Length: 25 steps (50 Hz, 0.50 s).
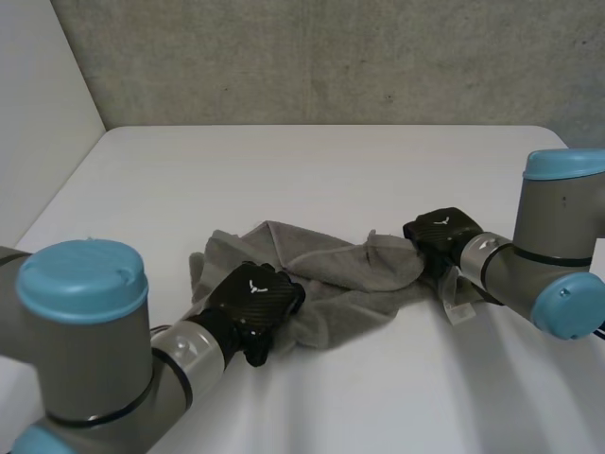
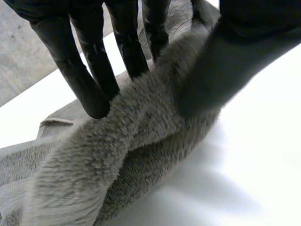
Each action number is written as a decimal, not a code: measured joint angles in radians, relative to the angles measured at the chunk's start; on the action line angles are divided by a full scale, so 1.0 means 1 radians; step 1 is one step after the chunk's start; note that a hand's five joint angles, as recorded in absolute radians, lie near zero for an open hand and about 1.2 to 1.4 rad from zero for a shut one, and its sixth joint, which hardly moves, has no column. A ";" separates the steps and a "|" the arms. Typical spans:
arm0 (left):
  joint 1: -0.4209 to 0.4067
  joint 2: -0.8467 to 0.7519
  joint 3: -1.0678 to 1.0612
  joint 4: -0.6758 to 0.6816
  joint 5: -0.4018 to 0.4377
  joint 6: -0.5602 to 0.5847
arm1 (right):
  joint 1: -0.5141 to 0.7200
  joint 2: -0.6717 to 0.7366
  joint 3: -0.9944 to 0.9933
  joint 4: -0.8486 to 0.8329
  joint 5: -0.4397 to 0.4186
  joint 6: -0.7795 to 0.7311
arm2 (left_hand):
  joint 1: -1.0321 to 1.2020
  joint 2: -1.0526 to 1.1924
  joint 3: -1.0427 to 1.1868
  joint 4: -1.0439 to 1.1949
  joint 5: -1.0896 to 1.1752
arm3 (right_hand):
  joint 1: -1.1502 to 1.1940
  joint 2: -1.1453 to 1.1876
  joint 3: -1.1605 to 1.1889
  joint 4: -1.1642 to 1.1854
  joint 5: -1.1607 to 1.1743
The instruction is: Fold the towel.
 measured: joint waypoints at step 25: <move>0.127 -0.013 0.230 -0.099 0.001 0.045 | -0.025 -0.027 0.061 -0.004 -0.013 -0.003 | -0.749 -0.744 -0.753 -0.730 -0.736 | 0.000 0.000 0.000 0.000 0.000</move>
